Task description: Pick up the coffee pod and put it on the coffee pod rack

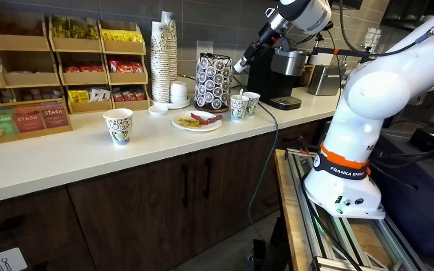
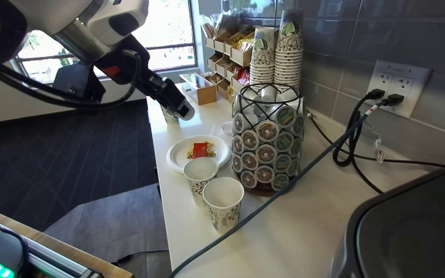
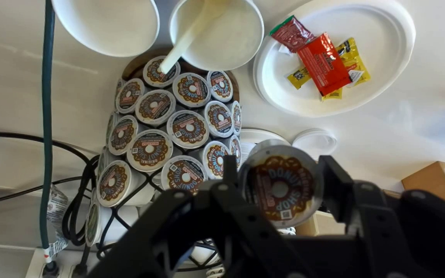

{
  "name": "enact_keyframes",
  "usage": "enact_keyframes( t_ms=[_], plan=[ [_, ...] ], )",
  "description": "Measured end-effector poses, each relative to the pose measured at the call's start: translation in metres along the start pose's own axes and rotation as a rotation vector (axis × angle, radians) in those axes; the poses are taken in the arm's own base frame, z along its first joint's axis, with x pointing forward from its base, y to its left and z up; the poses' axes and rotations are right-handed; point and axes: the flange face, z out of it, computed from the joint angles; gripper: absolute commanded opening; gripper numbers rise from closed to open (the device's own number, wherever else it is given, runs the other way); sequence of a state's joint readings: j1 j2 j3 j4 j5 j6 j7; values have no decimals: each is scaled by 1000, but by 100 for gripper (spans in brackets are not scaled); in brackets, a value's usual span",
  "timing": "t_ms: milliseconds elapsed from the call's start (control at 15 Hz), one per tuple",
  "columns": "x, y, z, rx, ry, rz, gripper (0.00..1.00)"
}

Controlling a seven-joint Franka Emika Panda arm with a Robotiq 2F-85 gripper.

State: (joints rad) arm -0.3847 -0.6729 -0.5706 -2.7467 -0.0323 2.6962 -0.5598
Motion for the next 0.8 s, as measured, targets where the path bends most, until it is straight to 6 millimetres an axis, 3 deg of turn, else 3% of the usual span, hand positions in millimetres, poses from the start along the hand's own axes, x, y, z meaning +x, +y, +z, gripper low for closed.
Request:
enact_keyframes(
  t_ms=[333,800],
  plan=[
    [0,26,3,-8,61,-54,29],
    [-4,63,34,-13,107,-65,29]
  ],
)
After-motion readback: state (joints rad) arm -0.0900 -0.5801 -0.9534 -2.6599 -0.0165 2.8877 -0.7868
